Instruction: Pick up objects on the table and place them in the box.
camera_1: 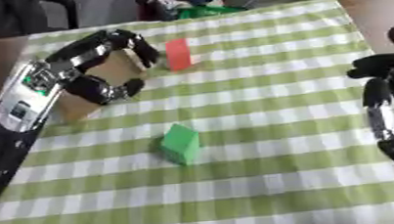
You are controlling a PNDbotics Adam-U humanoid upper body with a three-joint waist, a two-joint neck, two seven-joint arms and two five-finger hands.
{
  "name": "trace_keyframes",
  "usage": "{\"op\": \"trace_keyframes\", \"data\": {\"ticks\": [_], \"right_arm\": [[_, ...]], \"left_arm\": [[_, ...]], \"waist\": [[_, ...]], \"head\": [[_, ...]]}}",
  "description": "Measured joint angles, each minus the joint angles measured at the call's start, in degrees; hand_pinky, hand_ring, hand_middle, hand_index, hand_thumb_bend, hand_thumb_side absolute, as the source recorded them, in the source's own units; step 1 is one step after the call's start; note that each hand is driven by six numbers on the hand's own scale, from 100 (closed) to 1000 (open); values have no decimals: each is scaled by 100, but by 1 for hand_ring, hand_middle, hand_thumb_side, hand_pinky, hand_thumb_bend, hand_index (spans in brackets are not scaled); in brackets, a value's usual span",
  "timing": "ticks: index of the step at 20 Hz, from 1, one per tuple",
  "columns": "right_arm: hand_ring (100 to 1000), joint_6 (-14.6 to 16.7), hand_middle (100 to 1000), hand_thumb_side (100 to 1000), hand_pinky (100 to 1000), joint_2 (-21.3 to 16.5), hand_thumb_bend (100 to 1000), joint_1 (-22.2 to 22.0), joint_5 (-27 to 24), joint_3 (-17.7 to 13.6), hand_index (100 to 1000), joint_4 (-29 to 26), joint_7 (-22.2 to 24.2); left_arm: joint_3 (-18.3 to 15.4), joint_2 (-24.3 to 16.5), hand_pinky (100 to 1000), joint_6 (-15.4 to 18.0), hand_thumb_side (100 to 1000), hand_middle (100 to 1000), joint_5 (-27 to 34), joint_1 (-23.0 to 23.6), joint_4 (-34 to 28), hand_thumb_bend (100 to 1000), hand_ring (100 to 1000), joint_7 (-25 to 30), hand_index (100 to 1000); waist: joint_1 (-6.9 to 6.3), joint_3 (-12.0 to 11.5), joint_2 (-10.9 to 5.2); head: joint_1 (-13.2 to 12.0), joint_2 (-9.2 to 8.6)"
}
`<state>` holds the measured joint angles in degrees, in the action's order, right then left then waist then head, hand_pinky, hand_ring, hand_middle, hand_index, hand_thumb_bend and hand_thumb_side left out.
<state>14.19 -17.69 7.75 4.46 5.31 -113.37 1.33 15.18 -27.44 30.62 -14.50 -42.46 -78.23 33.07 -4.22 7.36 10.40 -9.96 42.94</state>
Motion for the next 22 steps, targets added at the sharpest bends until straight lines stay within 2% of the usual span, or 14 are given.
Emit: {"op": "trace_keyframes", "data": {"ticks": [3, 5, 7, 8, 9, 10, 12, 14, 18, 22], "right_arm": [[701, -2, 686, 535, 883, -27, 100, -21, 0, 1, 1000, 1, 2], [701, -3, 687, 535, 883, -28, 100, -23, 2, 1, 1000, 1, 3], [701, -5, 686, 535, 883, -28, 100, -24, 4, 1, 1000, 1, 6], [701, -6, 686, 535, 883, -28, 100, -24, 4, 1, 1000, 1, 8], [701, -8, 686, 535, 883, -28, 100, -25, 5, 1, 1000, 1, 9], [701, -8, 686, 535, 883, -28, 100, -25, 5, 1, 1000, 1, 10], [701, -8, 686, 535, 883, -28, 100, -25, 5, 2, 1000, 1, 11], [701, -8, 686, 535, 883, -28, 100, -25, 5, 2, 1000, 2, 11], [701, -7, 686, 535, 883, -28, 100, -25, 5, 3, 1000, 2, 14], [701, -7, 686, 535, 883, -28, 100, -26, 5, 4, 1000, 4, 14]], "left_arm": [[298, -43, 762, -1, 509, 685, -174, -293, 352, 386, 666, 1, 854], [397, -43, 766, 3, 475, 697, -288, -434, 505, 467, 678, -3, 864], [441, -39, 765, 26, 459, 700, -416, -506, 604, 496, 680, -26, 868], [453, -33, 769, 42, 417, 709, -489, -524, 643, 548, 686, -42, 878], [476, -27, 769, 59, 412, 710, -571, -539, 672, 554, 687, -59, 879], [490, -12, 773, 77, 379, 716, -642, -547, 691, 609, 692, -77, 884], [540, 38, 776, 104, 351, 719, -773, -553, 719, 653, 696, -104, 885], [582, 86, 780, 114, 351, 725, -861, -583, 748, 695, 703, -114, 889], [678, 158, 788, 86, 362, 711, -925, -661, 751, 747, 709, -86, 894], [851, 169, 791, 71, 375, 710, -875, -721, 751, 755, 714, -71, 890]], "waist": [[-5, 10, -15], [-7, 21, -17], [-10, 26, -17], [-11, 32, -17], [-12, 35, -17], [-12, 36, -17], [-12, 39, -17], [-12, 40, -17], [-14, 47, -19], [-18, 54, -21]], "head": [[10, 24], [25, 32], [39, 33], [47, 33], [53, 33], [56, 33], [59, 33], [60, 33], [70, 33], [70, 33]]}}
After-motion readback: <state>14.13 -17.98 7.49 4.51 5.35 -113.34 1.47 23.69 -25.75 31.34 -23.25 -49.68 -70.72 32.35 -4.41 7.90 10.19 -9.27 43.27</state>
